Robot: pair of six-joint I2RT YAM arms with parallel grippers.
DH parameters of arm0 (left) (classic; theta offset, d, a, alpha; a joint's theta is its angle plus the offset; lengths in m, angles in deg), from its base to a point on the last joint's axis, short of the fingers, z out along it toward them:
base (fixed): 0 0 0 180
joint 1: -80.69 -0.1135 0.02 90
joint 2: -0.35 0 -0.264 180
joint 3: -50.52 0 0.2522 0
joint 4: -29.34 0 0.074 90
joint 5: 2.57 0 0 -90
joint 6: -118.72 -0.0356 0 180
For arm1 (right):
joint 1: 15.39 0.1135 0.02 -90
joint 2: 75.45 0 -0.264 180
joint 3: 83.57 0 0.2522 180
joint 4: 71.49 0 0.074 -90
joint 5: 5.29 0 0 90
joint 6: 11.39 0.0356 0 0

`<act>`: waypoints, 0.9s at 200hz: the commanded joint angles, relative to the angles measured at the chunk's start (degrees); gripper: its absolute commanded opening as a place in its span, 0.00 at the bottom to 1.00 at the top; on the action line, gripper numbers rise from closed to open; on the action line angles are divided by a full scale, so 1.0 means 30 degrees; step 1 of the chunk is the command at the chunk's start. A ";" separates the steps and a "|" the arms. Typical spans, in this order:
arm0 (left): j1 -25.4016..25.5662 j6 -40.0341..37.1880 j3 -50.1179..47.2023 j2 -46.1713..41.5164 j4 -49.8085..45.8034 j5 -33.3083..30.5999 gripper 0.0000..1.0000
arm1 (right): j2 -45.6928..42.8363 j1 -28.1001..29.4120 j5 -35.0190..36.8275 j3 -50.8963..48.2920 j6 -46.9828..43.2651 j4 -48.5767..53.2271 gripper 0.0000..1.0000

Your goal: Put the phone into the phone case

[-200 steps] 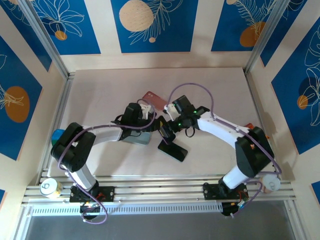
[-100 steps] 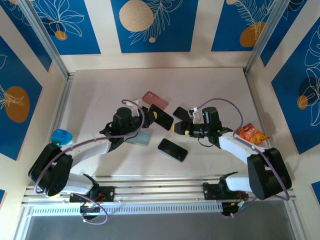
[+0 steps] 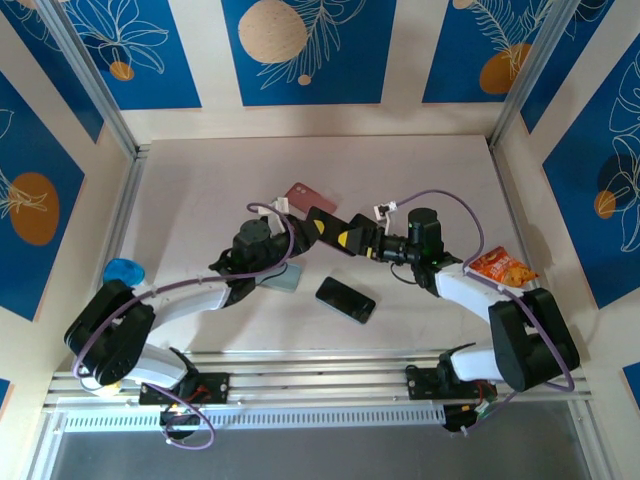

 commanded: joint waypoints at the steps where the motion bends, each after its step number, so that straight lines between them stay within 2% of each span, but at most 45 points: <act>1: 0.0263 0.0827 -0.0110 0.0142 0.2258 0.0072 0.00 | 0.0262 -0.0058 -0.0620 -0.0109 0.0839 -0.1743 0.73; 28: 0.0272 0.0908 -0.0192 0.0257 0.2213 0.0194 0.00 | 0.0338 -0.0055 -0.0682 0.0029 0.1045 -0.2222 0.62; 77: 0.0297 0.0410 -0.0082 0.0375 0.1325 0.0146 0.00 | 0.0297 -0.0059 -0.0973 0.0258 0.0898 -0.1905 0.33; 107: 0.0264 -0.0451 -0.0053 0.0090 -0.0045 -0.0452 0.27 | -0.0240 -0.0059 -0.0926 0.0389 0.0275 -0.0628 0.15; 136: 0.0227 -0.1712 0.0194 -0.0333 -0.1726 -0.1194 0.41 | -0.0780 -0.0029 -0.0677 0.0717 -0.0291 0.1000 0.00; 154: 0.0207 -0.2481 0.0321 -0.0603 -0.2526 -0.1668 0.43 | -0.1012 0.0015 -0.0674 0.0846 -0.0524 0.1582 0.00; 180: 0.0000 -0.3271 0.0372 -0.0931 -0.3417 -0.2235 0.50 | -0.1173 0.0029 -0.0493 0.1003 -0.0544 0.2198 0.00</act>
